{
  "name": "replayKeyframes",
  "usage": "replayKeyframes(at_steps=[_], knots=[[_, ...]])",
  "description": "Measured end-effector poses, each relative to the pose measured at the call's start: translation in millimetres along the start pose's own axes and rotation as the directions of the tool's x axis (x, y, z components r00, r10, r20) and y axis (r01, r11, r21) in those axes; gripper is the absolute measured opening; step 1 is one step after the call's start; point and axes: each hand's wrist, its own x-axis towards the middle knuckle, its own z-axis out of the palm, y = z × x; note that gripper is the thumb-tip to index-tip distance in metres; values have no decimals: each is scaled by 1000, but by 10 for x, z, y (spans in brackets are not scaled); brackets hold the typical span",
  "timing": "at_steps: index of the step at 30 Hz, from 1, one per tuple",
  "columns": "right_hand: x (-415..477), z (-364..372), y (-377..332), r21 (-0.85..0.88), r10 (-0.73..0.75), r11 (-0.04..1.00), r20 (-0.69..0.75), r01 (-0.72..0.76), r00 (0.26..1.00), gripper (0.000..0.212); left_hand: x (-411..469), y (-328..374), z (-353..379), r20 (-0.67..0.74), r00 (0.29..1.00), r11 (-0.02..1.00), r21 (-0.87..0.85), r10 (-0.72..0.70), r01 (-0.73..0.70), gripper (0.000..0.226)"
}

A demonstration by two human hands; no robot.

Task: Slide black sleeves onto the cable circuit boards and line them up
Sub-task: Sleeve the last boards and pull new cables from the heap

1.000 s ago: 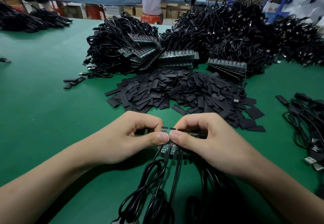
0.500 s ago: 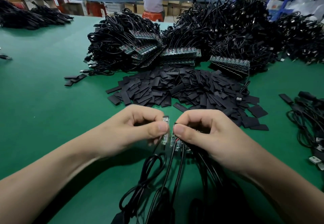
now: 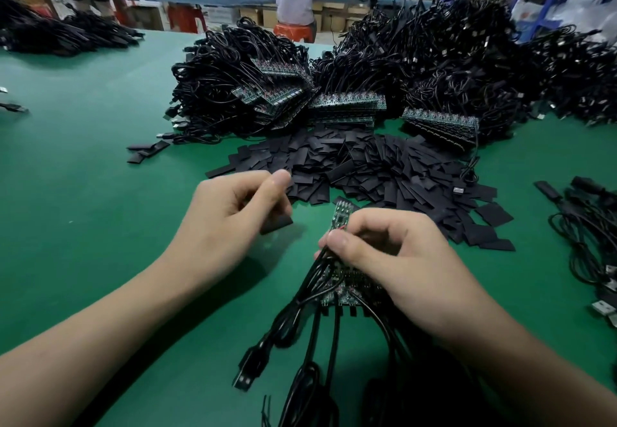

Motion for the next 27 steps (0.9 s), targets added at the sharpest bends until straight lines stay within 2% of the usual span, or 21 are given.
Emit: replayKeyframes(at_steps=[2, 3, 4, 6, 8, 10, 11, 13, 16, 18, 20, 22, 24, 27], knots=[[-9, -65, -41, 174, -26, 985, 23, 21, 999, 22, 54, -114, -63, -30, 999, 960, 278, 34, -25, 21], [-7, -106, -75, 301, -43, 953, 22, 34, 999, 20, 73, -151, -73, -7, 1000, 923, 384, 24, -19, 16], [4, -154, -114, 426, -57, 903, 6, 48, 998, 19, 89, -186, -68, 21, 1000, 891, 455, 2, -11, 20], [28, -274, -188, 614, -60, 785, -59, 83, 996, 22, 111, -228, -36, 49, 998, 855, 518, -36, 6, 27], [53, -442, -235, 727, -33, 680, -97, 93, 995, 29, 131, -214, -8, 32, 999, 839, 545, -31, 9, 25], [66, -606, -260, 775, 3, 631, -44, 32, 999, 30, 140, -211, 3, -7, 1000, 826, 563, -22, 22, 20], [62, -672, -260, 769, 21, 639, 2, -15, 1000, 28, 144, -199, 1, -28, 999, 820, 572, -23, 35, 17], [38, -748, -211, 667, 81, 736, 83, -116, 993, 26, 143, -191, -5, -48, 999, 817, 574, -26, 49, 14], [16, -690, -137, 307, 202, 922, 131, -234, 971, 29, 131, -170, -22, -63, 998, 813, 580, -17, 51, 15], [7, -580, -111, 139, 233, 958, 121, -249, 965, 33, 130, -138, -40, -84, 996, 803, 594, -7, 56, 20], [0, -468, -78, 90, 230, 968, 65, -235, 971, 36, 123, -90, -55, -79, 997, 818, 574, 18, 30, 24], [-5, -372, -41, 91, 219, 972, 9, -219, 976, 41, 89, -21, -56, -35, 998, 896, 443, 45, -25, 24], [-11, -296, -4, 42, 205, 978, -50, -203, 978, 49, 14, 59, -25, 54, 998, 982, 184, 22, -31, 23], [-34, -204, 38, -95, 154, 982, -104, -164, 983, 62, -106, 174, 76, 256, 967, 995, -94, -14, 40, 23]])
